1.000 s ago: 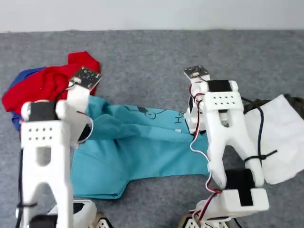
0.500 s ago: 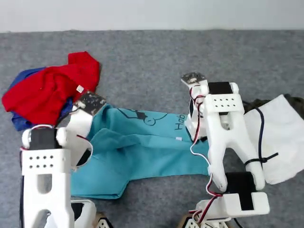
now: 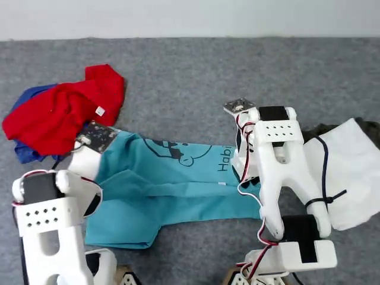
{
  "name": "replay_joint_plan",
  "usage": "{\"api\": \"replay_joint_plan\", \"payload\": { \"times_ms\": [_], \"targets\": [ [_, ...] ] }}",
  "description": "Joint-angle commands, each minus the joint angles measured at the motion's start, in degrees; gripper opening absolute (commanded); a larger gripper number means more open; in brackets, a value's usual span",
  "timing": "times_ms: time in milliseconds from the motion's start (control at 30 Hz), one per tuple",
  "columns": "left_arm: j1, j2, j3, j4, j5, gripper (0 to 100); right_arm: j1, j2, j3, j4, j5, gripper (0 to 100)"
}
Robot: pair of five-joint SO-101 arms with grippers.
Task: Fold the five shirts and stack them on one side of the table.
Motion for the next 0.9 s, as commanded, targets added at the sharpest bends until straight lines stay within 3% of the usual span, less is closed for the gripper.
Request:
{"api": "replay_joint_plan", "payload": {
  "times_ms": [0,400,667,867],
  "targets": [
    [2.81,-1.05,-0.22,1.32,-0.70,1,0.66,-2.42,0.88,-0.13,0.79,0.9],
    [-2.81,-1.41,-0.66,1.32,-9.67,1,1.19,-2.42,4.84,-1.01,2.73,0.9],
    [-2.73,-1.41,-0.22,1.32,-14.95,1,5.23,-2.33,5.01,-0.75,2.64,0.9],
    [-2.90,-1.41,9.36,1.23,-20.57,1,5.14,-2.33,6.77,-1.27,2.73,0.9]
  ]
}}
